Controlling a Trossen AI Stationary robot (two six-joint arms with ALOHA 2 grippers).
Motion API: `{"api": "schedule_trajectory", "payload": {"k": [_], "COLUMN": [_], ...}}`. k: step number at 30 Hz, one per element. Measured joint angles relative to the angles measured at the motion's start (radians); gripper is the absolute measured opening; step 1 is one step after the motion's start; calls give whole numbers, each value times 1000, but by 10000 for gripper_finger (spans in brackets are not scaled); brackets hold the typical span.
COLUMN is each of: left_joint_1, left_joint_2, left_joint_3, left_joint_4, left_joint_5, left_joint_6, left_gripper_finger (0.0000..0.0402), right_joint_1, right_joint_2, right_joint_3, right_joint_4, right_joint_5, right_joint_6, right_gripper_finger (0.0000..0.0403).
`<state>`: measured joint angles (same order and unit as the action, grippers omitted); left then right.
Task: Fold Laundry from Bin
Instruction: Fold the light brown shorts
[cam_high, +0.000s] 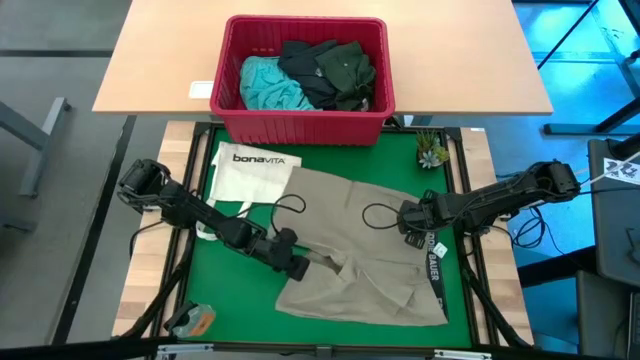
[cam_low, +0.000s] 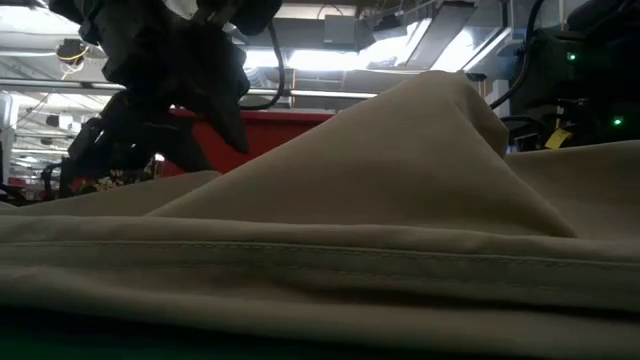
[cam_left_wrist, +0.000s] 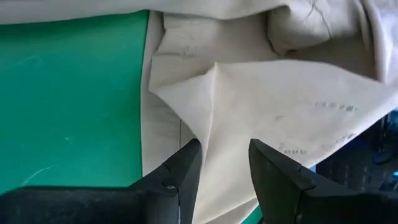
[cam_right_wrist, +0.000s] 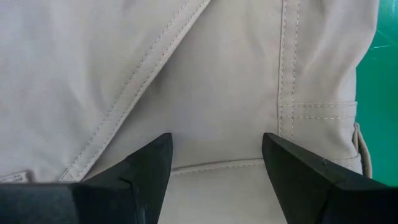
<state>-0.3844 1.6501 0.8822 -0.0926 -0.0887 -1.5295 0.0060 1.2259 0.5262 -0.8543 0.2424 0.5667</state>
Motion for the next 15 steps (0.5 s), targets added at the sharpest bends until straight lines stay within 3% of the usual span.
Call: {"api": "schedule_trajectory", "payload": {"k": [6,15], "left_joint_1": [0,20], "left_joint_2": [0,0], "left_joint_3": [-52,-176], "left_joint_4": [28,285], "left_joint_5": [0,-58], "left_joint_6": [-108,-113], "left_gripper_finger": [130,130], "right_joint_1": [0,0], "right_joint_2": [0,0], "right_joint_3": [0,0], "right_joint_4": [0,0], "right_joint_5": [0,0], "right_joint_6": [0,0], "right_gripper_finger": [250,250]}}
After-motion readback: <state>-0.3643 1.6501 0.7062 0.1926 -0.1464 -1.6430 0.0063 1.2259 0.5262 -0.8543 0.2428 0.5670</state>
